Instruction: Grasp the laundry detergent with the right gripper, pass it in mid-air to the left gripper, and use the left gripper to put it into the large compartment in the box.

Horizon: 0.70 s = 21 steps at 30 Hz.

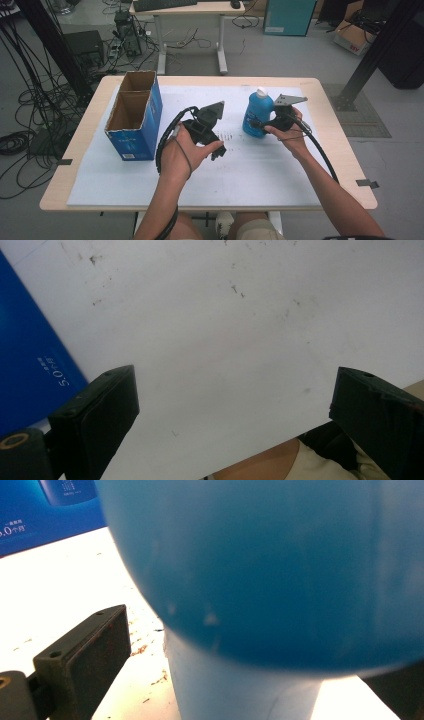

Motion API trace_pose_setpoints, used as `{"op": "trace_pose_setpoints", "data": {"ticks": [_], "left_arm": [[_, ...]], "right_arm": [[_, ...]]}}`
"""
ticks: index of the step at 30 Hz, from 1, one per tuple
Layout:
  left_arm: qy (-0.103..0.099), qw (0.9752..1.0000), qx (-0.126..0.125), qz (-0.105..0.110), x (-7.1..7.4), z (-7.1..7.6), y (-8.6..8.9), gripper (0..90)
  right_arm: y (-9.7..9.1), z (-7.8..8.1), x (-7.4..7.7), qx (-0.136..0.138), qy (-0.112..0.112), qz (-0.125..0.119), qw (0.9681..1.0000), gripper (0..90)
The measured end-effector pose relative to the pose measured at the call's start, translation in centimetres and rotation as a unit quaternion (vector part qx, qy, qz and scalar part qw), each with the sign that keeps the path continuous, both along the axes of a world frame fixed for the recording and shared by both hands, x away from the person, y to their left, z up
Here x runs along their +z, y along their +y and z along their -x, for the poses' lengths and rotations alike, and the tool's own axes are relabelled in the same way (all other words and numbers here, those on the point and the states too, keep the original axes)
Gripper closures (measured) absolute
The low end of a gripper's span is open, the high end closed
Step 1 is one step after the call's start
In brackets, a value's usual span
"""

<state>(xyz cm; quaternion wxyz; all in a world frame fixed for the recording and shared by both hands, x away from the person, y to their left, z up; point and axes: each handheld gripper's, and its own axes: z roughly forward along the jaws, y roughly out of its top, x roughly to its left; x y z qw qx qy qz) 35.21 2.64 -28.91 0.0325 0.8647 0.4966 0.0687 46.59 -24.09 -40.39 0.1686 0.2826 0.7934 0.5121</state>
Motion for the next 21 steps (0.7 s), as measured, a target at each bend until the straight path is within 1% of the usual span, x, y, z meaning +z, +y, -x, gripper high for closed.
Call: {"op": "trace_pose_setpoints", "data": {"ticks": [5, 8, 12, 14, 15, 16, 17, 18, 21], "left_arm": [[0.003, 1.0, 0.0, 0.002, -0.05, 0.01, -0.03, 5.8], [0.0, 1.0, 0.0, 0.0, 0.0, 0.0, 0.01, 5.8], [0.002, 1.0, 0.002, 0.003, -0.04, 0.02, 0.02, 5.8], [0.001, 1.0, 0.0, 0.0, -0.04, 0.02, 0.02, 5.8], [0.002, 1.0, -0.001, -0.001, -0.05, 0.01, 0.04, 5.8], [0.003, 1.0, 0.0, 0.001, -0.11, 0.02, 0.04, 5.8], [0.003, 1.0, 0.0, 0.001, -0.11, 0.02, 0.04, 5.8], [0.002, 1.0, 0.002, 0.001, -0.11, 0.03, 0.07, 5.8], [0.001, 1.0, 0.0, 0.0, -0.06, 0.01, 0.13, 5.8]], "right_arm": [[0.01, -0.02, -0.03, 0.001, -0.003, 0.001, 1.0, 1.6], [0.01, 0.0, -0.05, -0.001, -0.003, 0.001, 1.0, 2.7], [0.01, -0.01, -0.11, 0.006, -0.006, -0.001, 1.0, 9.6], [0.08, 0.02, -0.13, 0.007, -0.006, 0.001, 1.0, 12.7], [0.08, 0.02, -0.13, 0.007, -0.006, 0.001, 1.0, 12.7], [0.11, 0.01, -0.15, 0.011, -0.007, 0.003, 0.9999, 15.5], [0.11, 0.01, -0.15, 0.011, -0.007, 0.003, 0.9999, 15.5], [0.14, 0.01, -0.19, 0.011, -0.009, 0.003, 0.9999, 18.7], [0.1, -0.07, -0.26, 0.012, -0.012, 0.004, 0.9998, 23.0]]}}
